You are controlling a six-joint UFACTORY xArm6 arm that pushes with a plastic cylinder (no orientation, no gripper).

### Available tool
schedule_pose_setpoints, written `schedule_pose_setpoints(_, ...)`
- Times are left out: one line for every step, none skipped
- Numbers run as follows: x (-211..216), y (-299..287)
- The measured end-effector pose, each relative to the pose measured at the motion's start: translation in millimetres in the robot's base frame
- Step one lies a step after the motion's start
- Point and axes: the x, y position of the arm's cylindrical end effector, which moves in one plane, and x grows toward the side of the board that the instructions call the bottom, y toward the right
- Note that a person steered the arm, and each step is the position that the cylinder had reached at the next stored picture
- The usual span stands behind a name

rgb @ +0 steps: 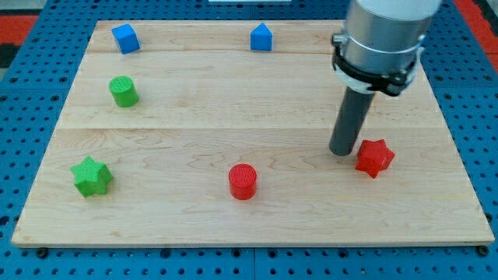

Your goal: Slide the red star towards the bottom right

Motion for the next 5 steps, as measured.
schedule_pose_setpoints(-6.7,27.6)
schedule_pose_setpoints(-8.9,50.0)
schedule_pose_setpoints(11.4,66.2)
schedule_pose_setpoints(37.8,66.2)
schedule_pose_setpoints(39.3,64.9)
